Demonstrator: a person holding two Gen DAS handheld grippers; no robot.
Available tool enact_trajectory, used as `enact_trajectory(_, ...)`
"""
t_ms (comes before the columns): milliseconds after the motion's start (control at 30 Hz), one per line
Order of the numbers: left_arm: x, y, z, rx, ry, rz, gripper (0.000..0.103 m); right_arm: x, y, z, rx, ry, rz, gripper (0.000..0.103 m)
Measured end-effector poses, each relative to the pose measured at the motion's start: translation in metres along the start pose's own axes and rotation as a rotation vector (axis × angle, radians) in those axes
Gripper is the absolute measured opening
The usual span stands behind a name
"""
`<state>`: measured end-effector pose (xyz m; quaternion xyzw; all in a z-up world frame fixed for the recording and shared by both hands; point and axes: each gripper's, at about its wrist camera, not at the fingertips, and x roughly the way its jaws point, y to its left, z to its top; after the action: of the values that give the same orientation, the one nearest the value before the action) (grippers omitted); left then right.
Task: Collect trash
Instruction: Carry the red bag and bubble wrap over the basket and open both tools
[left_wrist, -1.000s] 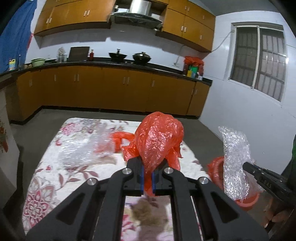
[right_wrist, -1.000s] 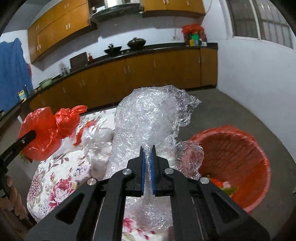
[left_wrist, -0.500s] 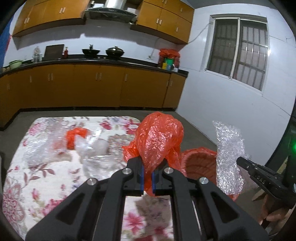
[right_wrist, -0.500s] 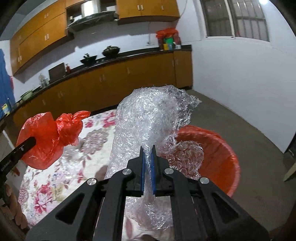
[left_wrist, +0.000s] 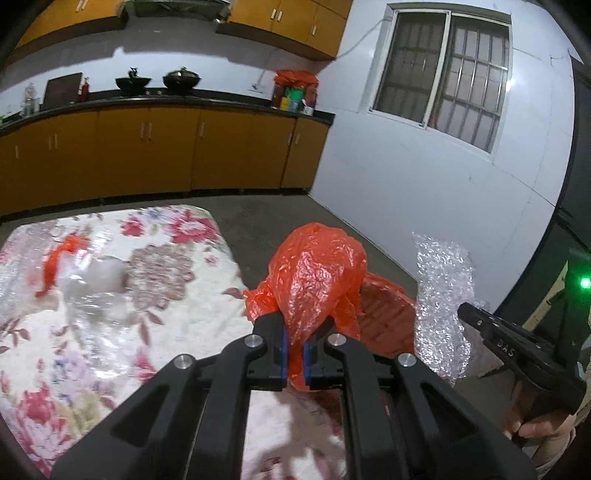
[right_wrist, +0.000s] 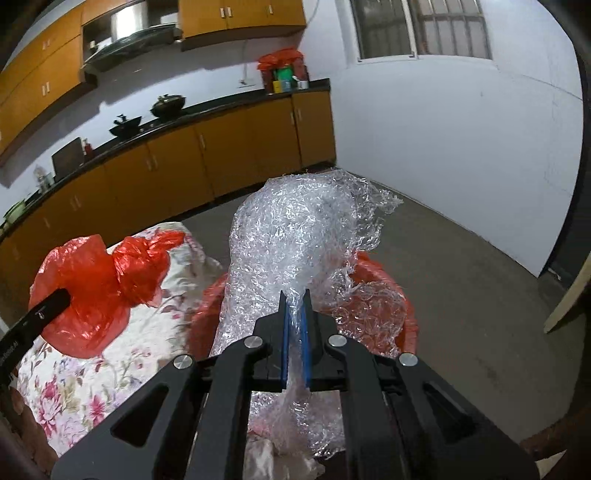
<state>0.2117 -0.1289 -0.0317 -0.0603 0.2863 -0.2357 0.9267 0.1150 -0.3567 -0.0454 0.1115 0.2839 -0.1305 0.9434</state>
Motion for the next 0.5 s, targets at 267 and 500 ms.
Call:
enact_trajectory(267,0.036,-0.022,-0.007,0.005,0.044,-0.059,0.007,0.011,-0.013,0.002,0.039,0.006,-0.026,0.006)
enact_trajectory(500,0.062,-0.032,-0.013,0.004,0.082,-0.080,0.008,0.018,-0.016,0.001,0.068,0.004,-0.036,0.007)
